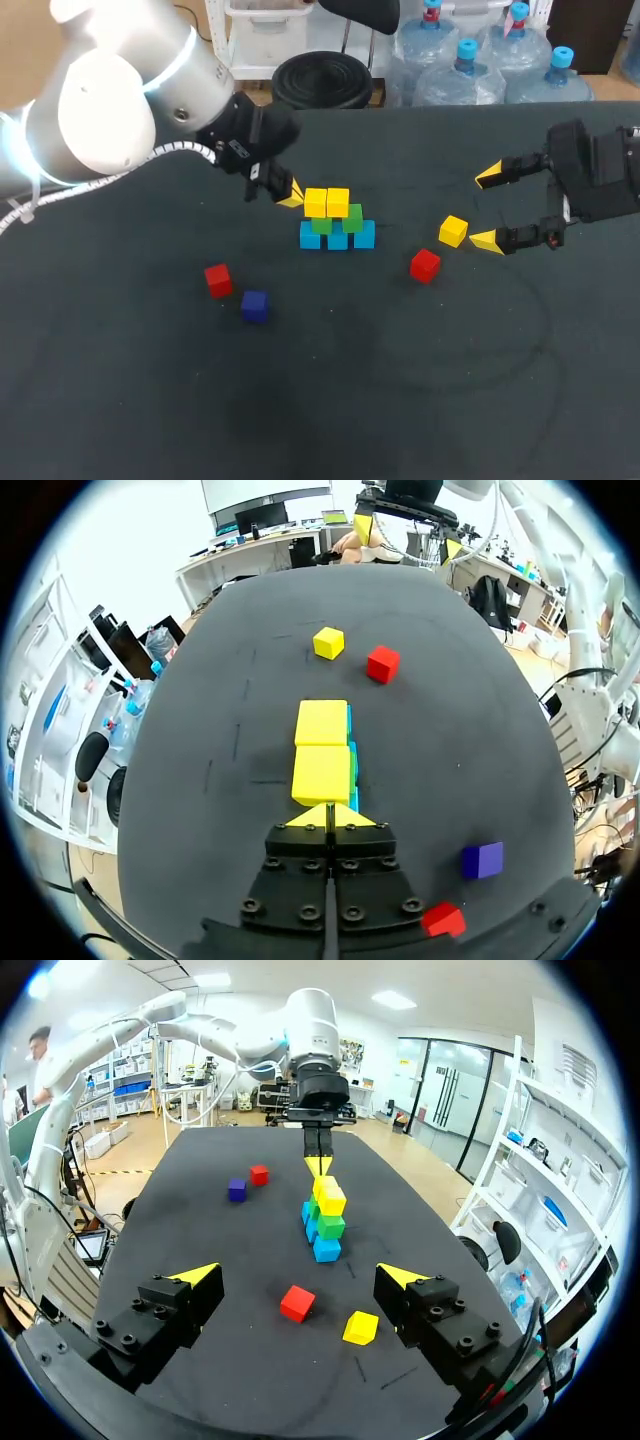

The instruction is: Place the blue cubes, place green cubes on the blue cubes, place the yellow cubes on the green cubes, then place the red cubes on the yellow cubes, and place purple cube on the red cubes.

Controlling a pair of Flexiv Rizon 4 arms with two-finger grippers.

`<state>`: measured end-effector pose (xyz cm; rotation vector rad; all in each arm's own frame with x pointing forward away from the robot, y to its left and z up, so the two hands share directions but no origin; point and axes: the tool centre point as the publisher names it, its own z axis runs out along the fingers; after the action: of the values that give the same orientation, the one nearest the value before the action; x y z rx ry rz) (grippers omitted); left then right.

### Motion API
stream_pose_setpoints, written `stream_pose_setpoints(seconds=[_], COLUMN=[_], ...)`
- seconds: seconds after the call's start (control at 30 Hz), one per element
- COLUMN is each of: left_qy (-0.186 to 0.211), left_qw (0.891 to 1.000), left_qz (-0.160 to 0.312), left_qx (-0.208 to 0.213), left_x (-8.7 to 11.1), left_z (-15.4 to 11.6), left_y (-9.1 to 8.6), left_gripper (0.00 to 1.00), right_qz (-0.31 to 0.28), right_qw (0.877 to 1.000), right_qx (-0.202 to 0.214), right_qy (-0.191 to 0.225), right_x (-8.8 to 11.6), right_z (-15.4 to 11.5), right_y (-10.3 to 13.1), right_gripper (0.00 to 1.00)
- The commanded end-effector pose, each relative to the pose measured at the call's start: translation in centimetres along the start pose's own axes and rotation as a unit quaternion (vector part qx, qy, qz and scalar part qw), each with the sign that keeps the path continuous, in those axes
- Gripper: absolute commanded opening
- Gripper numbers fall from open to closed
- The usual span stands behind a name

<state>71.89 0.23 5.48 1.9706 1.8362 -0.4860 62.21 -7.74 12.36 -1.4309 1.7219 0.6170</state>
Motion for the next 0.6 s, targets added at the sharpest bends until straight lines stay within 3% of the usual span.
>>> stream_pose_setpoints(seconds=[0.03, 0.6], left_qy=[0.0, 0.004], left_qw=[1.0, 1.0], left_qz=[0.001, 0.0], left_qx=[0.002, 0.004], left_x=[0.0, 0.02], left_z=[0.02, 0.02], left_y=[0.23, 0.1], left_gripper=[0.0, 0.0], right_qz=[0.0, 0.0], right_qw=[1.0, 1.0], right_qx=[0.0, 0.0], right_qy=[0.001, 0.001], right_x=[-0.03, -0.03], right_z=[0.0, 0.0], right_y=[0.02, 0.02], right_gripper=[1.0, 1.0])
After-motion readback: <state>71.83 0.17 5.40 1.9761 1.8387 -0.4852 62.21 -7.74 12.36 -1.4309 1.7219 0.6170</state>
